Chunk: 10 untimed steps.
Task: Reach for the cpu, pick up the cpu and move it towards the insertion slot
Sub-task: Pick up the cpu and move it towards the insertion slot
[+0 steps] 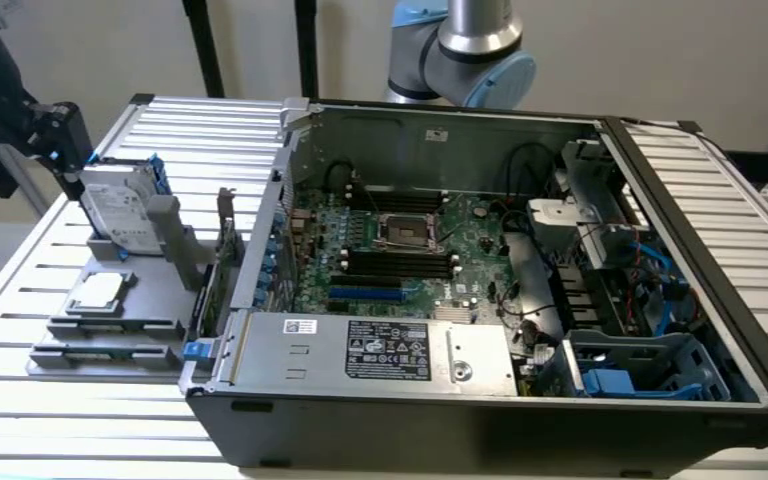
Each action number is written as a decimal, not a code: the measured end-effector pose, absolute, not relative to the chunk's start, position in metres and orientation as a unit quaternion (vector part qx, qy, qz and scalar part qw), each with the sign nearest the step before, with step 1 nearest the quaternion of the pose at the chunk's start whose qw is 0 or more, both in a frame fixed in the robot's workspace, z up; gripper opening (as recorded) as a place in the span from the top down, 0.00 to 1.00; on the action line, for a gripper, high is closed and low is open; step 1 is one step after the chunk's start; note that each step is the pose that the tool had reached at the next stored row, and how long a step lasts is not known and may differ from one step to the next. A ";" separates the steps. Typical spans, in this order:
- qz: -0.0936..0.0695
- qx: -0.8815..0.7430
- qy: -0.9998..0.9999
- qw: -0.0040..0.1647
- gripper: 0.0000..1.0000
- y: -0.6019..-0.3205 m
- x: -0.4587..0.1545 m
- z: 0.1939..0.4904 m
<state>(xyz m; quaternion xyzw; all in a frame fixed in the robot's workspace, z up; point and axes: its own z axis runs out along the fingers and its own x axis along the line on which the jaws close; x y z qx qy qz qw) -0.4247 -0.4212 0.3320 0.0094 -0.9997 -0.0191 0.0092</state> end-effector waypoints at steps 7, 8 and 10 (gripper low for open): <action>-0.019 0.009 -1.000 0.009 0.29 -0.421 -0.425 0.332; -0.019 0.009 -1.000 0.009 0.29 -0.421 -0.425 0.332; -0.019 0.009 -1.000 0.009 0.29 -0.421 -0.425 0.332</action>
